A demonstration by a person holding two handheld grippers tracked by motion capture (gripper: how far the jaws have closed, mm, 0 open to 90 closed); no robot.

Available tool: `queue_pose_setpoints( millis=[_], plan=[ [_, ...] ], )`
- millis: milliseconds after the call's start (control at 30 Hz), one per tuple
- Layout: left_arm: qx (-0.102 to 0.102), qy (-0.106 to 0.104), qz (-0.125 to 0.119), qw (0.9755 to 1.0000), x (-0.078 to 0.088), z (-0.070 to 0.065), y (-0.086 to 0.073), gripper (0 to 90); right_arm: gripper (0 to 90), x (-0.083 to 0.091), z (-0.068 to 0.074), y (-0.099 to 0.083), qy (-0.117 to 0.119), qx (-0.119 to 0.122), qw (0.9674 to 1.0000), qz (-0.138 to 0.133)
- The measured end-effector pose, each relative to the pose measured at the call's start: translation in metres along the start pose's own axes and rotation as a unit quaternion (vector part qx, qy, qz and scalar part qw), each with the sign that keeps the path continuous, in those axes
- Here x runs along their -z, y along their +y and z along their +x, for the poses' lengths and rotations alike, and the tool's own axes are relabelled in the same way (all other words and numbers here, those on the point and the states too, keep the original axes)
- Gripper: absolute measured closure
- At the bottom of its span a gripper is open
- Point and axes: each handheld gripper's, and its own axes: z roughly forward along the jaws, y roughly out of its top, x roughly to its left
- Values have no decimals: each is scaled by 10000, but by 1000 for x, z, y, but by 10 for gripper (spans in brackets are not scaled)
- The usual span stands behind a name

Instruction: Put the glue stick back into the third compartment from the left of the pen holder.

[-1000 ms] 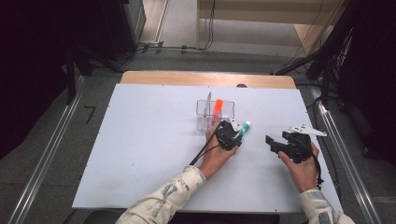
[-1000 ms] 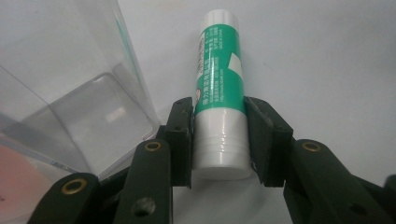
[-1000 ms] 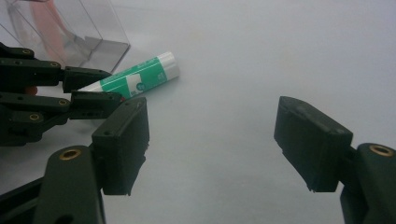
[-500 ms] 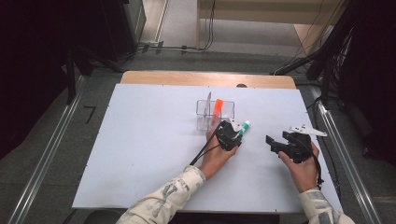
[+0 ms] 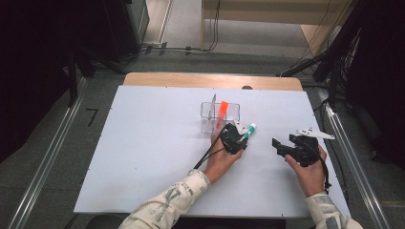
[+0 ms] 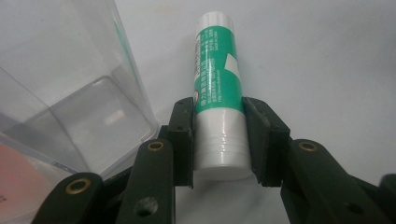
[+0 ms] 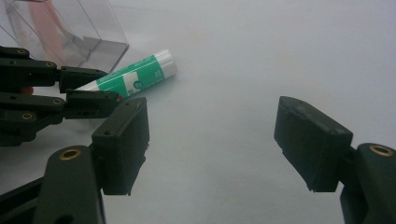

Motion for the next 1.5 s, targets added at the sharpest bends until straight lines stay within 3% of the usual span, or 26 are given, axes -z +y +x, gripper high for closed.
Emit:
queue_pose_setpoints(
  millis=[667,1000,1500],
  plan=[
    [104,-205,-323,9992,40,-4,14,662,254,0,-1,0,-22,-38,10000,5],
    [308,-238,-420,9984,63,6,14,662,254,-1,-1,0,-27,-30,10000,21],
    [365,-285,-508,9976,90,13,16,661,254,-2,0,-1,-19,-35,10000,49]
  ],
)
